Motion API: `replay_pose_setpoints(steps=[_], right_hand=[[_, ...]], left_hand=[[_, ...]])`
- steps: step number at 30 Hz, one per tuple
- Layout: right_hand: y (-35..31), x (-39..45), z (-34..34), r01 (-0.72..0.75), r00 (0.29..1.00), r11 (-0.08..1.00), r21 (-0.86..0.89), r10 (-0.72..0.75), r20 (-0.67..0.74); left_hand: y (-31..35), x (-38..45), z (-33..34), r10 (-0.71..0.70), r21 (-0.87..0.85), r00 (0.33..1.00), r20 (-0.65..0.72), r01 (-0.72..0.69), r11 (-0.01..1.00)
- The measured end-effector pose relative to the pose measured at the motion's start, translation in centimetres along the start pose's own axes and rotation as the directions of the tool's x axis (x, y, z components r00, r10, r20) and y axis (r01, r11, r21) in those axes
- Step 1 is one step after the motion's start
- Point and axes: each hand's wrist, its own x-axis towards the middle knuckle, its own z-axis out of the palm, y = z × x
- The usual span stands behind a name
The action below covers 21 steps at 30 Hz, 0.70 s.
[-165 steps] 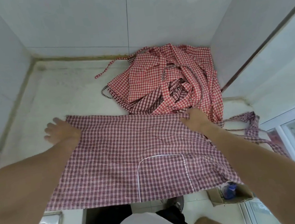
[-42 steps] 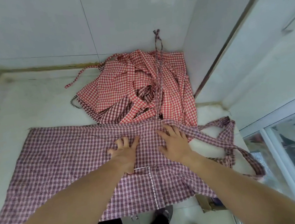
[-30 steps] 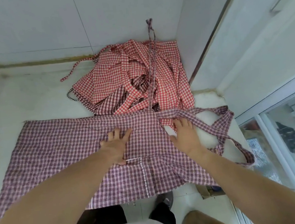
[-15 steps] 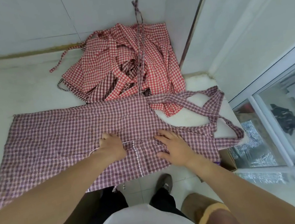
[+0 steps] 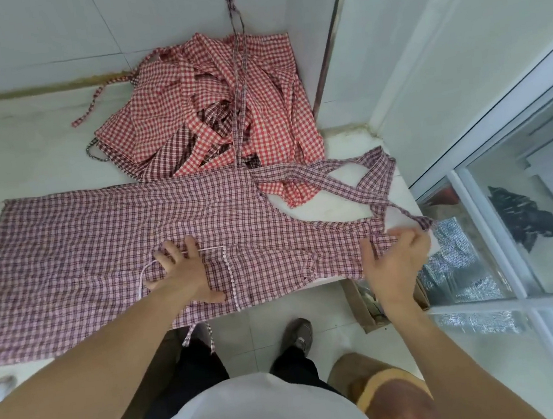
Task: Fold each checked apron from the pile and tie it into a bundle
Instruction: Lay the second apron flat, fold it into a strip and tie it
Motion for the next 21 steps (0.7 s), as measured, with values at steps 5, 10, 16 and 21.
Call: replay_pose_setpoints(steps=[5,10,16,21], right_hand=[[0.8,-1.5,-0.9,-0.473,0.82,0.874,0.112,0.39,0.42],[0.7,0.2,-1.8,-0.619,0.665,0.757,0.209,0.364,0.652],[2.4,1.4,-2.9,-0.342,0.847,0.926,0.163,0.228,0.48],[2.7,0.5,-2.4,-0.28,0.833,0.96,0.002,0.241,0.499]], left_hand=[[0.3,-0.2,-0.2,-0.02,0.043,0.999,0.035,0.018,0.999],[0.5,-0.7,-0.5,-0.017,0.064,0.998,0.057,0.014,0.998],[0.0,-1.5,-0.6,0.032,0.045,0.997,0.066,-0.035,0.998],[-0.7,-1.6,-0.5,0.029,0.081,0.997,0.069,-0.034,0.996]])
